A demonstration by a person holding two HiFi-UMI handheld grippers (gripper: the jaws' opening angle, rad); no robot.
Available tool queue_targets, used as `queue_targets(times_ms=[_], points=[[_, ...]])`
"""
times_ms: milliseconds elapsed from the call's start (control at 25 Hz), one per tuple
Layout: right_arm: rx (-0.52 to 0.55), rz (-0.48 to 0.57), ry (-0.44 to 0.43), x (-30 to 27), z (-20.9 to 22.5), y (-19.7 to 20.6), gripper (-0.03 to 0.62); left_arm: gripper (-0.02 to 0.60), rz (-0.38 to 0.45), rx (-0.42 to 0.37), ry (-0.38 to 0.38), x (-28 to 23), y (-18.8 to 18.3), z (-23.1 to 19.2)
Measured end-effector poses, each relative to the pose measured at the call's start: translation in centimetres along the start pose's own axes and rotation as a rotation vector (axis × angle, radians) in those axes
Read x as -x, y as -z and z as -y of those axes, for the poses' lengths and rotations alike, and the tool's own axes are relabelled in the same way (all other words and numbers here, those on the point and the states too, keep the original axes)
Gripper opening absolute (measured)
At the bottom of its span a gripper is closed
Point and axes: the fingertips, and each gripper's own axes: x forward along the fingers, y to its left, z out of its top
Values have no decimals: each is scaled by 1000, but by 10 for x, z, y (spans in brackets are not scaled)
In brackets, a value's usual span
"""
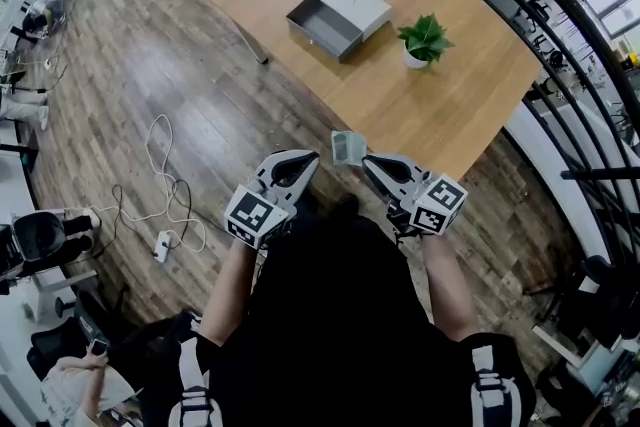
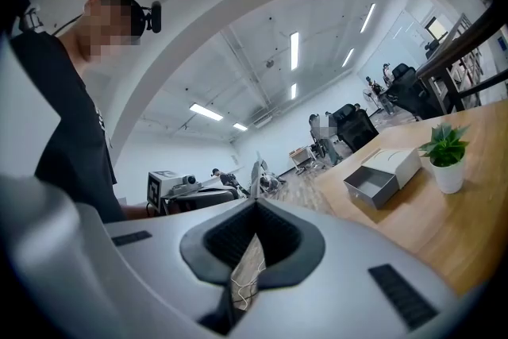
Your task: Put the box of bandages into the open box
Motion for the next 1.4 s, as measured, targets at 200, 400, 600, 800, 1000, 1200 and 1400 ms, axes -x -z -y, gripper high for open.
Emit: queue_targets(times_ms=[200,400,600,800,1000,1200,1400], points=[[13,-15,0,-8,5,-3,25,21,3,1,-14,-2,-1,-11],[28,-31,-10,-10,6,-4,25,21,10,0,-30,-4,-4,-17],[32,-48,-14,-16,11,-4,25,21,9,14,-51,2,-3,-26],[30,-63,-11,-34,14,-5,25,21,-6,31,-61,8,5,-43],[25,-64,4,-51,20,-7,25,21,-12,41,-47,11,8,-63],[10,-71,36,-77,28,-13,25,21,-14,43,-27,15,5,-93],[-3,-77,58,-107,35,-15,25,21,-18,51,-9,19,6,-127]])
